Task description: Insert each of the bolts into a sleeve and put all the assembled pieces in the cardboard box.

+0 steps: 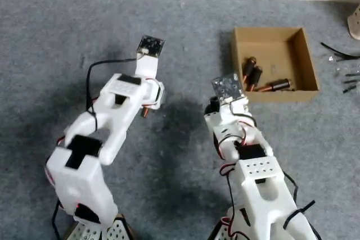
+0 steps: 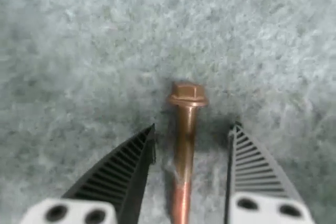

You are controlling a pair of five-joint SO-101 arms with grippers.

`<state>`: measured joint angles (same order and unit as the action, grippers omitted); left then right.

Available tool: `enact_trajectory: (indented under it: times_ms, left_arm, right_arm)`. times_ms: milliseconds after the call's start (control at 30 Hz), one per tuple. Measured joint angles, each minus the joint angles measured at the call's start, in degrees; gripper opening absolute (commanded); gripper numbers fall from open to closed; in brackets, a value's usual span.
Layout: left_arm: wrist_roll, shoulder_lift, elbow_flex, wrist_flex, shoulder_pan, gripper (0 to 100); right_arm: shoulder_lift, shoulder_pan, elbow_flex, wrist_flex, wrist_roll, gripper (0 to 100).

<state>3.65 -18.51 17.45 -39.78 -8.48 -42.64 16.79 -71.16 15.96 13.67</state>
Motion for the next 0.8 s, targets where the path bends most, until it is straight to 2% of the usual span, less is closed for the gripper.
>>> enact_trajectory:
  times_ms: [133, 200, 267, 300, 333, 500, 800]
  left_arm:
    - [-0.2, -7.4, -12.0, -10.2, 0.1, 21]
    - [-0.3, -10.9, -18.4, -16.2, 0.4, 15]
    - [0.0, -14.1, -23.7, -20.7, 0.9, 3]
    - [0.0, -15.3, -25.9, -22.4, 0.9, 0]
    - [-0.1, -16.4, -27.7, -23.6, 0.7, 1]
    - [-0.2, -19.5, -32.5, -26.5, 0.6, 1]
    - [-0.4, -19.6, -33.0, -26.9, 0.6, 1]
  right_arm:
    - [0.0, 0.1, 0.0, -0.2, 0.0, 0.5]
    - [0.0, 0.0, 0.0, -0.2, 0.0, 0.5]
    - [0.0, 0.0, 0.0, -0.2, 0.0, 0.5]
    - [0.0, 0.0, 0.0, -0.2, 0.0, 0.5]
    - [0.0, 0.0, 0.0, -0.2, 0.0, 0.5]
    - [0.0, 0.0, 0.0, -0.2, 0.0, 0.5]
    - [0.0, 0.0, 0.0, -0.2, 0.0, 0.5]
